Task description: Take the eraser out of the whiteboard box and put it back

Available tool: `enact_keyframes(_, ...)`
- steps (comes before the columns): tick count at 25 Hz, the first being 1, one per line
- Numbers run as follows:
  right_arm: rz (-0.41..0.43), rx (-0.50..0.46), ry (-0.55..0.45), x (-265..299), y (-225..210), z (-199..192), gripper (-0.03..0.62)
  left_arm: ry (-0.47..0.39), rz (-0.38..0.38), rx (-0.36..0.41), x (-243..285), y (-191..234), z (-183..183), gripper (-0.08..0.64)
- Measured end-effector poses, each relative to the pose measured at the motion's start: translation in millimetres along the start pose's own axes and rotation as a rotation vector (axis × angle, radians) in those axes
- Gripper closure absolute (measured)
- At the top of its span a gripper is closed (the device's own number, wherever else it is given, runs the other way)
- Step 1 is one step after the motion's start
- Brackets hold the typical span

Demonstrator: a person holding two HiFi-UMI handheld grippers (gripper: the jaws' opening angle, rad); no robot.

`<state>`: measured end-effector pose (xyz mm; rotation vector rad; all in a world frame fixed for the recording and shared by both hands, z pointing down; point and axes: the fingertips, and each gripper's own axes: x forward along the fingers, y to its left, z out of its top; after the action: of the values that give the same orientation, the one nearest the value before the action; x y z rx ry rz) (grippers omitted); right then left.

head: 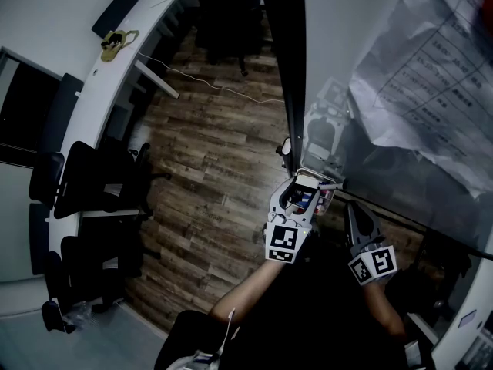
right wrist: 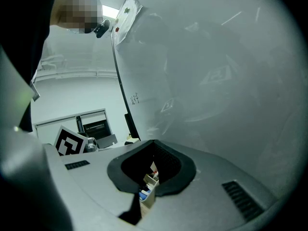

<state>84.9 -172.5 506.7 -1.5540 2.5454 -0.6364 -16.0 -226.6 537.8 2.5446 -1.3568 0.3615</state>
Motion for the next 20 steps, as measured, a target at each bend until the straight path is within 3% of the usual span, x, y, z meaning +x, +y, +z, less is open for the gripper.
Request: enact_keyframes(20,-0.001,0.002,-0.007,-11.7,0.5,-0.3,0.577,-0.032,0.040,0.000,-11.3,1.1,7.3,0.314)
